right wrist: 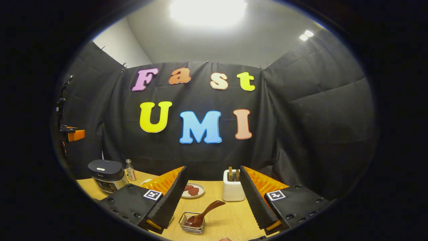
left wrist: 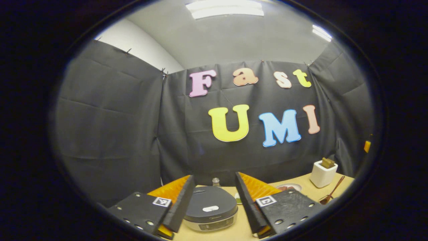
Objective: Close the left gripper, press the button to open the rice cooker; take a wooden spoon from the chopstick holder with the right hand, scoop a spoonful of rice and pour it into the rice cooker, then put the wooden spoon back into the chopstick holder.
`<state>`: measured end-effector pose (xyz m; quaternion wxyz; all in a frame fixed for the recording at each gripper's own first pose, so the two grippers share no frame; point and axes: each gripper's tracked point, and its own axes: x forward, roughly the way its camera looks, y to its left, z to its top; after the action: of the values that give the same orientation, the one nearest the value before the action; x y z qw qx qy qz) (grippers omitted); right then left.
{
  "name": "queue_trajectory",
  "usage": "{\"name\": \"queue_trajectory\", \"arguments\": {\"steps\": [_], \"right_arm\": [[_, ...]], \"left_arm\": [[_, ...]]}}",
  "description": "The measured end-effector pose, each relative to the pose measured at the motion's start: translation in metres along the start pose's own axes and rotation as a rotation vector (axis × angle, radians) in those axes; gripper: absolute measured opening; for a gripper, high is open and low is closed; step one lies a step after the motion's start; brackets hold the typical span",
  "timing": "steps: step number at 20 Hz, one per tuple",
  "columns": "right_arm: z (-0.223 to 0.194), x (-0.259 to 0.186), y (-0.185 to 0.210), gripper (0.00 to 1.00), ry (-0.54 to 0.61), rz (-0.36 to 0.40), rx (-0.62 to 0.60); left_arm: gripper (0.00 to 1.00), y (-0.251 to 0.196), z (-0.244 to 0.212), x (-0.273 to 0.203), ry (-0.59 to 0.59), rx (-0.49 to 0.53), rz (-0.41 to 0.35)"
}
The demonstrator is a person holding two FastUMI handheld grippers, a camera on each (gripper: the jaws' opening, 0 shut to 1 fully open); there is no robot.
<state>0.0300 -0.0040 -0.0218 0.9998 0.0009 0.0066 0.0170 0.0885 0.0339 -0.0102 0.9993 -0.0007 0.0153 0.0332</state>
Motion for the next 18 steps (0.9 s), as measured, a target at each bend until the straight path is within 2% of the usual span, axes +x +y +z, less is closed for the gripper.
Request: {"name": "queue_trajectory", "arguments": {"steps": [2,3,4,5,6,8,9,10,12,18], "right_arm": [[0.002,0.002,0.004,0.98,0.000,-0.015,-0.002],[0.003,0.003,0.005,0.98,-0.001,-0.020,0.000],[0.002,0.004,0.007,0.98,0.000,-0.026,0.000],[0.001,0.005,0.007,0.98,0.003,-0.033,-0.003],[0.001,0.006,0.007,0.97,0.005,-0.038,-0.004],[0.000,0.007,0.009,0.98,0.009,-0.046,-0.007],[0.000,0.007,0.009,0.98,0.010,-0.052,-0.009],[0.000,0.008,0.011,0.98,0.011,-0.057,-0.012],[0.001,0.007,0.011,0.97,0.008,-0.070,-0.016],[-0.001,0.006,0.011,0.98,0.018,-0.119,-0.027]], "left_arm": [[0.53,0.007,-0.002,0.013,0.000,-0.008,0.003],[0.47,0.015,-0.001,0.018,-0.009,-0.012,0.022],[0.29,0.018,-0.002,0.022,-0.013,-0.020,0.015],[0.28,0.013,-0.005,0.025,-0.009,-0.029,-0.006],[0.27,0.019,-0.006,0.026,-0.009,-0.026,0.011],[0.06,0.021,-0.015,0.039,0.006,-0.023,-0.005],[0.07,0.015,-0.021,0.045,0.016,-0.025,-0.020],[0.02,0.019,-0.024,0.046,0.028,-0.024,-0.025],[0.01,0.010,-0.040,0.056,0.063,-0.035,-0.076],[0.01,0.008,-0.100,0.089,0.164,-0.029,-0.110]]}}
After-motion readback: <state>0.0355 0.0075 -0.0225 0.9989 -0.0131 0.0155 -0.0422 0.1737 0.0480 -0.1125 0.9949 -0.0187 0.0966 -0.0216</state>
